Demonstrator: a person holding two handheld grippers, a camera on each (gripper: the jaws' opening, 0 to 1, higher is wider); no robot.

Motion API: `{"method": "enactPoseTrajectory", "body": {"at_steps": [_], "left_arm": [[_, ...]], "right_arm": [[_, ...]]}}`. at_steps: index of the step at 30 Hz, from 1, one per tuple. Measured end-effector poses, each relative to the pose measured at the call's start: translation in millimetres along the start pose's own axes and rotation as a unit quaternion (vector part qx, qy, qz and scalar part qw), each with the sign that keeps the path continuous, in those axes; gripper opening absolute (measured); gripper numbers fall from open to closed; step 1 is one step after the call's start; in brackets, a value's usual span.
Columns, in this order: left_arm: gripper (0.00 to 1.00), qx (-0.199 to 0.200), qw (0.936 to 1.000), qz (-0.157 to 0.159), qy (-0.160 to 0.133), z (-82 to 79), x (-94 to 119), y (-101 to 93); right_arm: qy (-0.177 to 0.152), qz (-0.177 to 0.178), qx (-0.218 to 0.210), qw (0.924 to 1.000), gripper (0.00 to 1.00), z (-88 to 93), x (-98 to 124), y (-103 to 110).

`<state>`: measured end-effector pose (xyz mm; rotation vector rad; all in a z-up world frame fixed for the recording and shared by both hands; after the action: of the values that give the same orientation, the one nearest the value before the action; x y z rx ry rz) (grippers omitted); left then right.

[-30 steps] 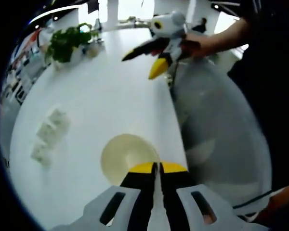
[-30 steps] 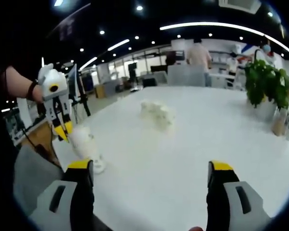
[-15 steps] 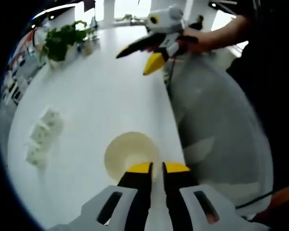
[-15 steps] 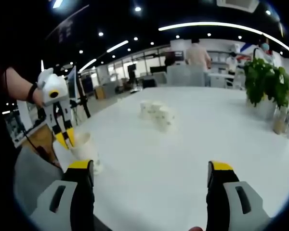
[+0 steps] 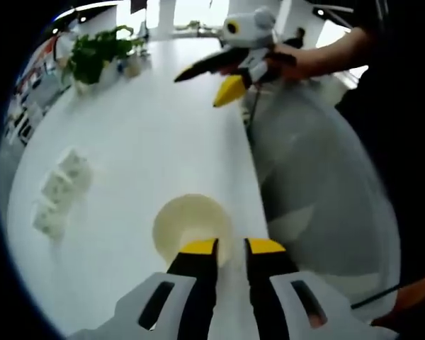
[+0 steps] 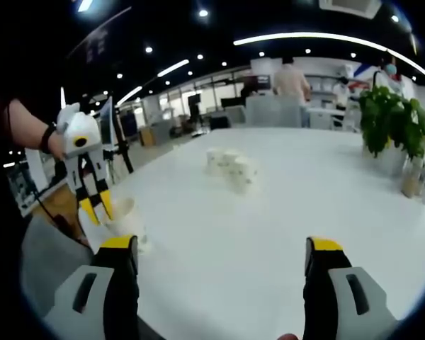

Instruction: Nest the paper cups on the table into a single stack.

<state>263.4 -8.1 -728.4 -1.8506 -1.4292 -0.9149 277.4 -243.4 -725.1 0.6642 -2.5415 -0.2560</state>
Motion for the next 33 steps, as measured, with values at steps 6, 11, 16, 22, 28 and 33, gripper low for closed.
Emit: {"method": "enactPoseTrajectory", "body": {"at_steps": [6,11,16,22,28,33], "left_arm": [[0.14,0.003,0.9999,-0.009,-0.01,-0.6,5.8,1.9],[0.16,0.011,0.9994,-0.022,-0.025,-5.4,9.3,6.0],[0.16,0.025,0.9979,-0.038,-0.046,-9.4,15.6,11.3],[0.17,0.035,0.9947,-0.067,-0.07,-9.8,27.5,19.6],[0.23,0.051,0.9899,-0.094,-0.093,-10.0,36.7,26.5],[0.3,0.065,0.9852,-0.123,-0.1,-5.1,45.2,32.6]], "right_arm": [[0.002,0.0,-0.001,1.0,0.96,0.9,-0.8,-0.5],[0.005,0.0,0.002,1.0,0.96,1.9,-1.2,-0.5],[0.007,0.0,0.003,1.0,0.96,3.5,-1.1,-1.5],[0.008,0.001,0.003,1.0,0.96,4.8,0.1,-0.5],[0.011,0.001,0.005,0.9999,0.96,6.1,0.4,0.4],[0.01,0.001,0.007,0.9999,0.96,6.6,1.0,1.1]]}}
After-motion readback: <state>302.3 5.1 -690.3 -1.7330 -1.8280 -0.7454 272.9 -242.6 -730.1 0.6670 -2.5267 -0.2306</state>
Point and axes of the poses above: the point that each gripper's makers call its tool centre point, and the gripper's own axes: x roughly backward along the fingers, y roughly to its left, z roughly out of its underside, the point moved 4 cm from there along x, roughly backward along the fingers, and after that the axes turned 9 degrees about -x, right-handed, at the moved point
